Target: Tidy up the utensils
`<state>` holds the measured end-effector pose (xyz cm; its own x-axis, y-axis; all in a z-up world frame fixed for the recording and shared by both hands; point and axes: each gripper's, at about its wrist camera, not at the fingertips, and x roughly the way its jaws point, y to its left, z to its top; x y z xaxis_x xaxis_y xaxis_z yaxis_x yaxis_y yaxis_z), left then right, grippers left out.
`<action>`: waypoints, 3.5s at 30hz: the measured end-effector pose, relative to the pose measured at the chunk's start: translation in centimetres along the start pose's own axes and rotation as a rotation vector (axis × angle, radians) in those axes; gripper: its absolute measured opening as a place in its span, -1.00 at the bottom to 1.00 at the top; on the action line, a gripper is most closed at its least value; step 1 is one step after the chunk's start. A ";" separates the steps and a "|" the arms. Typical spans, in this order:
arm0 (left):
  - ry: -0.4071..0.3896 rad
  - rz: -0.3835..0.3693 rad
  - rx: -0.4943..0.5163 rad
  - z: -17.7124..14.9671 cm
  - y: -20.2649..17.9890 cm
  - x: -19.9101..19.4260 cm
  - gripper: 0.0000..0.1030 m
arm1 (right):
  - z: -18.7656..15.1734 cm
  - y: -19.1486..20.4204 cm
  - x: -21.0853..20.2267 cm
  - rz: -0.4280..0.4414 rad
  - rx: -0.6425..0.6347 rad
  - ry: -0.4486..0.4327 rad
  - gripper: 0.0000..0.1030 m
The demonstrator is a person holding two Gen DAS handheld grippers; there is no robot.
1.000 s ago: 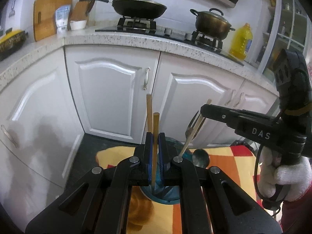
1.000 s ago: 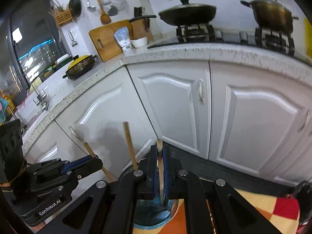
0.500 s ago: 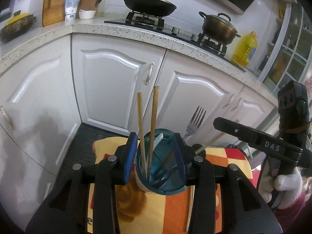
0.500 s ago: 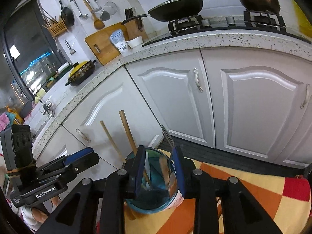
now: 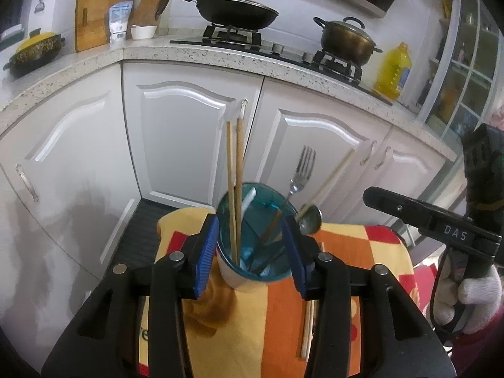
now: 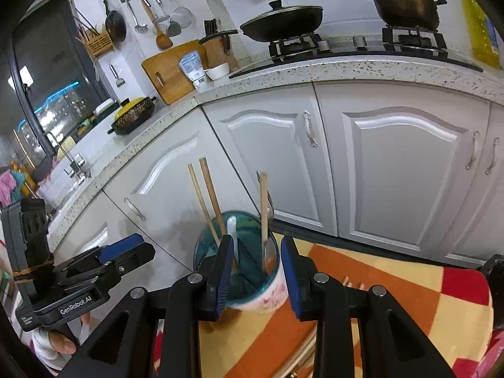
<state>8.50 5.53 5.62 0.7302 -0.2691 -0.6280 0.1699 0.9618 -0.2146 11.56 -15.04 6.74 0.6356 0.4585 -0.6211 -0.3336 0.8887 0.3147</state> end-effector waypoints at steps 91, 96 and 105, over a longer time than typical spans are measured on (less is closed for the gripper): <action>0.406 -0.097 0.135 -15.2 -5.3 13.8 -0.89 | -14.5 -12.8 6.8 -0.192 0.188 0.363 -0.97; 0.435 -0.121 0.139 -16.6 -3.4 11.5 -0.89 | -15.9 -14.0 4.1 -0.151 0.241 0.322 -0.98; 0.443 -0.108 0.112 -17.7 -2.6 9.8 -0.89 | -13.0 -13.1 7.5 -0.161 0.276 0.303 -0.54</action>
<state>3.53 -0.55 -13.19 0.3554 -0.3401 -0.8706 0.3174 0.9200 -0.2298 11.63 -23.33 -11.37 0.4171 0.3280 -0.8476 -0.0222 0.9360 0.3513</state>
